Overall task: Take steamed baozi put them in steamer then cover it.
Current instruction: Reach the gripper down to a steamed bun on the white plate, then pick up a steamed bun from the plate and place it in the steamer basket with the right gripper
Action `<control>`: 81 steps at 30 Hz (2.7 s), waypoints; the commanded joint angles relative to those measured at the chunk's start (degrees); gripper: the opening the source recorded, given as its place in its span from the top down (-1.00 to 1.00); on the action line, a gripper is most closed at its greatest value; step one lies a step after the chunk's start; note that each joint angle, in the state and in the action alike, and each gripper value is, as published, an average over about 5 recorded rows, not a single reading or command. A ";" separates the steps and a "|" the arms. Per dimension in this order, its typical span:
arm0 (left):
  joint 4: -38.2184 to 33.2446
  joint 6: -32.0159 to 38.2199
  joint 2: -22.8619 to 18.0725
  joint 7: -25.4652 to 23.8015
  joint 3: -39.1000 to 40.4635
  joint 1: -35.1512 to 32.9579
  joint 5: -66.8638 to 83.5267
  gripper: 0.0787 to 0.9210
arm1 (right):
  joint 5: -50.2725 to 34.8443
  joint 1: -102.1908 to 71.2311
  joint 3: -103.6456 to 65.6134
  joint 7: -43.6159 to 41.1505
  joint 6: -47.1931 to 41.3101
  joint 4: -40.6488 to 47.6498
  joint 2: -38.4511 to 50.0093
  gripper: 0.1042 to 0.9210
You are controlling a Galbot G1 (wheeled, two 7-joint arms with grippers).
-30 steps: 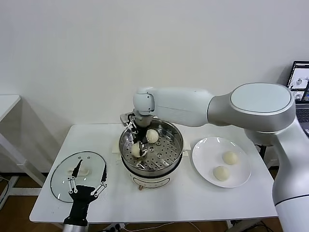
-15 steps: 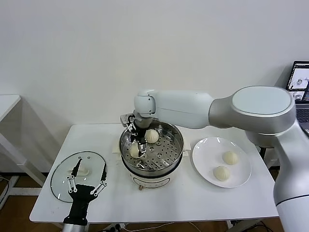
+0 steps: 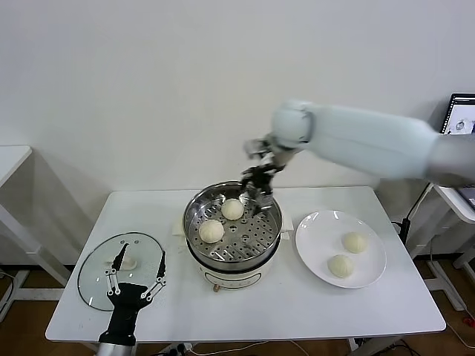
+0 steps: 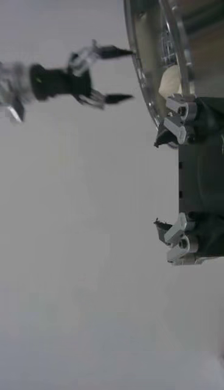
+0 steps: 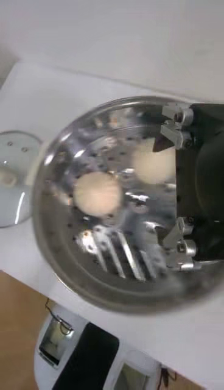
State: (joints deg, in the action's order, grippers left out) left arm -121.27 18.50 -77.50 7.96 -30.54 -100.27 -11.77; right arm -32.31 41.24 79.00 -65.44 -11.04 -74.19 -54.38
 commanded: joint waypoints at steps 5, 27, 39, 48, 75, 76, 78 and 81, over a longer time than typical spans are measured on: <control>-0.09 0.01 0.09 0.02 0.30 -0.26 -0.33 -0.77 | 13.07 -3.59 2.93 -9.27 5.85 -2.99 23.44 -0.76; 0.16 0.72 -0.46 0.19 -0.64 -1.55 -1.11 -0.77 | 21.07 -28.58 -6.53 2.37 4.43 8.75 13.80 -0.76; 0.24 1.00 -0.50 0.26 -1.07 -1.71 -0.99 -0.77 | 22.24 -30.83 -8.18 2.19 3.94 10.21 12.01 -0.69; 0.05 1.03 -0.39 0.27 -1.19 -1.46 -0.72 -0.77 | 21.01 -22.56 -7.16 -0.02 4.91 6.61 13.66 -0.34; -0.18 1.81 -0.20 0.30 -0.94 -1.36 -0.33 -0.77 | 35.53 -1.52 -5.32 -3.73 49.27 -11.01 -16.04 -0.36; -0.19 1.82 -0.22 0.31 -0.94 -1.31 -0.29 -0.77 | 36.45 -2.45 -5.10 -3.61 49.73 -11.56 -16.26 -0.36; -0.19 1.82 -0.26 0.31 -0.99 -1.24 -0.21 -0.77 | 38.22 -4.45 -4.75 -3.47 50.94 -12.37 -16.52 -0.36; -0.12 1.87 -0.27 0.32 -1.13 -1.20 -0.12 -0.77 | 40.86 -7.23 -4.91 -3.54 52.52 -12.61 -16.60 -0.36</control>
State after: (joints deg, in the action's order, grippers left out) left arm -121.47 20.32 -77.76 8.26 -31.58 -101.46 -12.00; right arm -0.75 38.37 73.87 -69.21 31.58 -81.88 -65.36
